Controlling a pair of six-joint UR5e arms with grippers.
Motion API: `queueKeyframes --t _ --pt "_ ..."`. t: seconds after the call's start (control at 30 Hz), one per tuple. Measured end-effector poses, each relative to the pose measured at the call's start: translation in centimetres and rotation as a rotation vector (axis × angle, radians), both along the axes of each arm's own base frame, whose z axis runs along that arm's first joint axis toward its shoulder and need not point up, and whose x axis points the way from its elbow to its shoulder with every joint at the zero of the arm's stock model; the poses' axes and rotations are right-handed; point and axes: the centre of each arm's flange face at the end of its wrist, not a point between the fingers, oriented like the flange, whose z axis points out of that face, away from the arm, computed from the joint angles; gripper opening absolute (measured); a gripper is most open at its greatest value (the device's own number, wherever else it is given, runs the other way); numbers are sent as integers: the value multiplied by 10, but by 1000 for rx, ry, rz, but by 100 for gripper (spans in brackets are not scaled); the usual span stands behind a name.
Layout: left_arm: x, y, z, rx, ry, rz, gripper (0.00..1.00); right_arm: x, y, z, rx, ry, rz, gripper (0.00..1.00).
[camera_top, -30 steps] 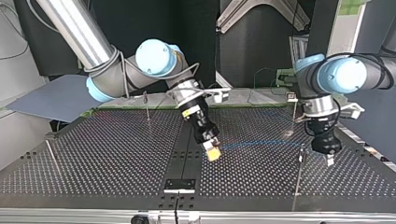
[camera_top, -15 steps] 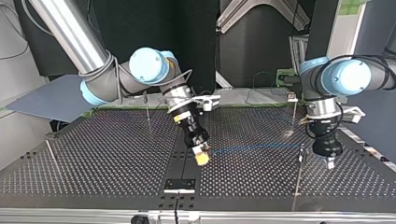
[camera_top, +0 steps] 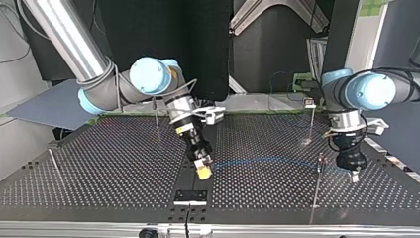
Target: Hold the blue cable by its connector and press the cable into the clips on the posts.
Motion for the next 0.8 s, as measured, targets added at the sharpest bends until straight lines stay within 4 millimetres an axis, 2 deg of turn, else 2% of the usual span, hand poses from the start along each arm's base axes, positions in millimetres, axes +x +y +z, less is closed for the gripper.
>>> queueKeyframes --t 0.5,0.57,0.6,0.63,0.73,0.77,0.8 --pt "3 -1 5 7 -4 -34 0 -6 -12 2 -8 -1 -7 0" --pt "3 -2 5 7 -7 -38 15 -6 -12 1 -7 0 -6 0" --pt "3 -1 5 4 -7 -38 15 -6 -12 1 -7 1 -6 0" --pt "3 -1 5 1 -8 -38 23 -6 -12 1 -7 2 -5 0" --pt "3 0 5 -12 -11 -40 25 -6 -12 0 -5 3 -3 0" --pt "3 0 5 -15 -11 -40 30 -6 -12 -1 -5 4 -3 0" --pt "3 1 5 -17 -10 -39 30 -6 -13 -1 -4 5 -2 0"
